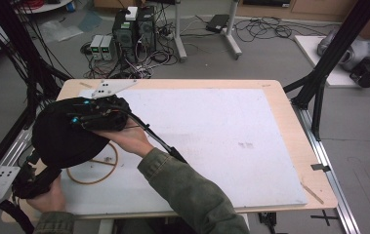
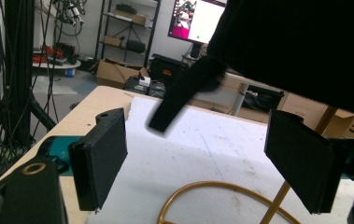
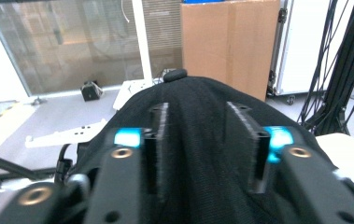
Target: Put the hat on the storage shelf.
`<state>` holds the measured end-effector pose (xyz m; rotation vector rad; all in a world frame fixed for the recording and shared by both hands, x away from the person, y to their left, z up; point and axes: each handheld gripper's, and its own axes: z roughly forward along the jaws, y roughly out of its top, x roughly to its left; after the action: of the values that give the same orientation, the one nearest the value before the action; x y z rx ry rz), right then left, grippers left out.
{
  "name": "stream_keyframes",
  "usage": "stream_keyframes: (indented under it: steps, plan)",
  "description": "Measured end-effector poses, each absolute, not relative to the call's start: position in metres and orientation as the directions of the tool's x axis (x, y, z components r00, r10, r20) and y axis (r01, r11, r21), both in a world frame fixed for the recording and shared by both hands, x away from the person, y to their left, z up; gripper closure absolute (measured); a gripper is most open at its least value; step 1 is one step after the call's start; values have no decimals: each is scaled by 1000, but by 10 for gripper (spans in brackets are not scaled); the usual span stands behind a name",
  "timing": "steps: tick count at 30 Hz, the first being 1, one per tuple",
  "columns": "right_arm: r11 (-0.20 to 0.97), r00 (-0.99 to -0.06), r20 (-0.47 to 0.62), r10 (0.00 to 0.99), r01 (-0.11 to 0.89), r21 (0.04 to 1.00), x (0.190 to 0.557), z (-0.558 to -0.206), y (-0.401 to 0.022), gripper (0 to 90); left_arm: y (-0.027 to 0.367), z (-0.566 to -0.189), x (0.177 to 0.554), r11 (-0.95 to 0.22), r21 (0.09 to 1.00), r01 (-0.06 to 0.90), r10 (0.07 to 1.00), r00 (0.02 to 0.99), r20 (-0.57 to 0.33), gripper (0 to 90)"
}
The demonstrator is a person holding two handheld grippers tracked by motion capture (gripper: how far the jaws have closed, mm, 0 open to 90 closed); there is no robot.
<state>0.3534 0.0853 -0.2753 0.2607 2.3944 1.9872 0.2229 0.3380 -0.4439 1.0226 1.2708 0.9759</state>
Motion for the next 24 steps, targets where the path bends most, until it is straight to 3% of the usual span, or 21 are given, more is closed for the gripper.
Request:
stream_keyframes:
  steps: [13,24]
  plan:
    - [114,-974,162,161,181,977,360,-276,77,120,338,-444,223,260,966,-9,964,59,-259,213]
    - [65,-965,136,223,154,986,363,-277,53,114,336,-443,222,250,968,-13,967,54,-249,213]
